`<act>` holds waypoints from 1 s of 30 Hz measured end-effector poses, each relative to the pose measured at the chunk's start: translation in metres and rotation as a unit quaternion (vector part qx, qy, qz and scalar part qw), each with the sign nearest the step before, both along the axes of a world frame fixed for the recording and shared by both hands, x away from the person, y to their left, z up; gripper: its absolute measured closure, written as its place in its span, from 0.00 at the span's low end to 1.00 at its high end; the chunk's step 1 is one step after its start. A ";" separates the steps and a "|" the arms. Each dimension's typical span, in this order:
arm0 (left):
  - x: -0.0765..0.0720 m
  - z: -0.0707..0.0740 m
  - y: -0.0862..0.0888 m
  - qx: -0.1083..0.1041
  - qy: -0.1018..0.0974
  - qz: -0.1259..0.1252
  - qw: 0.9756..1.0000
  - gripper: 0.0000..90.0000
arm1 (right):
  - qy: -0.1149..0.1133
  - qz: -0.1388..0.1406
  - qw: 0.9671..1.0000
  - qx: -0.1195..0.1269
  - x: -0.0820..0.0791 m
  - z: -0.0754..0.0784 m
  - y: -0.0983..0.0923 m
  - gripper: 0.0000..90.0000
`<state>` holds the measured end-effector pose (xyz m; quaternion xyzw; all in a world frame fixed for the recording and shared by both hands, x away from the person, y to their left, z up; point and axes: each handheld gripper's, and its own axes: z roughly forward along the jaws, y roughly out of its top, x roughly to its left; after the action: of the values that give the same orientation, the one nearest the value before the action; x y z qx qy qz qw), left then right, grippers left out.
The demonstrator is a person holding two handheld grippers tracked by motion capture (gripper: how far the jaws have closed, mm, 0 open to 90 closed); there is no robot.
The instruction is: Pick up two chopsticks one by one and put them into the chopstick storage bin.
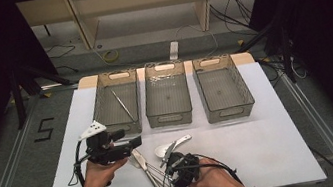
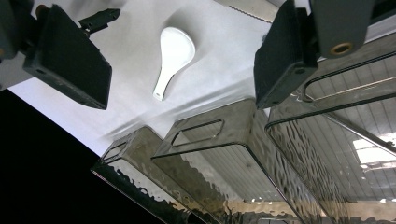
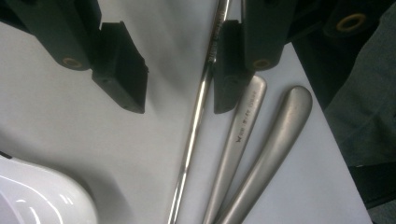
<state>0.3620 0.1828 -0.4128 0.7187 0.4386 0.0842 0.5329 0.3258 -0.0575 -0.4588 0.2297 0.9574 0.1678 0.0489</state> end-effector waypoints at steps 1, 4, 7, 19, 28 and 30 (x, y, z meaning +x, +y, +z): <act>0.000 0.000 0.000 0.000 0.000 0.000 1.000 0.21 | 0.002 0.003 1.000 -0.002 0.000 0.000 0.000 0.62; 0.000 0.000 0.000 -0.002 0.000 0.002 1.000 0.21 | 0.003 0.009 1.000 -0.003 -0.001 -0.001 0.002 0.65; 0.000 0.000 0.000 -0.002 -0.001 0.002 1.000 0.21 | 0.001 0.012 1.000 -0.007 -0.002 -0.003 0.003 0.67; 0.000 0.000 0.000 -0.001 -0.001 0.003 1.000 0.21 | 0.002 0.017 1.000 -0.019 -0.001 -0.003 0.004 0.78; 0.000 0.000 0.001 -0.002 -0.001 0.005 1.000 0.21 | 0.009 0.011 1.000 -0.022 0.004 -0.003 0.003 0.90; 0.000 0.000 0.000 -0.002 -0.002 0.004 1.000 0.21 | 0.013 0.008 1.000 -0.022 0.006 -0.003 0.003 0.91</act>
<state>0.3619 0.1831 -0.4130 0.7156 0.4410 0.0866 0.5347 0.3315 -0.0550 -0.4614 0.2227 0.9633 0.1445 0.0399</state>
